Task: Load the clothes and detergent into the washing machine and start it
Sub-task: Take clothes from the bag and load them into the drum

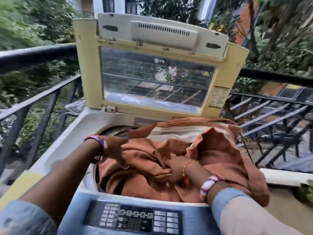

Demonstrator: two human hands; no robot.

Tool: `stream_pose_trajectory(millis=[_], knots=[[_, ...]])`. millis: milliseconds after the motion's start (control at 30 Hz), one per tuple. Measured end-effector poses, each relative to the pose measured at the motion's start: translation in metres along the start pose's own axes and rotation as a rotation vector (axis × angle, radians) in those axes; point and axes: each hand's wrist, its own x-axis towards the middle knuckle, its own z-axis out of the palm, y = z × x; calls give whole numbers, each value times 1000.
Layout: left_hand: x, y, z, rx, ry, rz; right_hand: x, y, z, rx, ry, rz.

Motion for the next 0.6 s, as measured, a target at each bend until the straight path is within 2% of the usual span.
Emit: stream_pose_trajectory(millis=[67, 200, 267, 333, 400, 467, 600], knots=[[4, 6, -1, -43, 31, 52, -12, 1, -12, 115, 31, -113], [36, 11, -5, -176, 114, 100, -44, 20, -30, 375, 308, -259], [36, 44, -16, -100, 187, 227, -60, 39, -30, 494, 492, -275], [33, 84, -25, -24, 264, 354, -72, 65, -20, 495, 652, -191], [43, 112, -26, 12, 274, 374, -80, 89, -1, 447, 699, -48], [55, 138, -23, 35, 275, 390, -88, 109, 23, 449, 650, 113], [67, 194, -22, 106, 331, 455, -92, 132, 65, 631, 500, 343]])
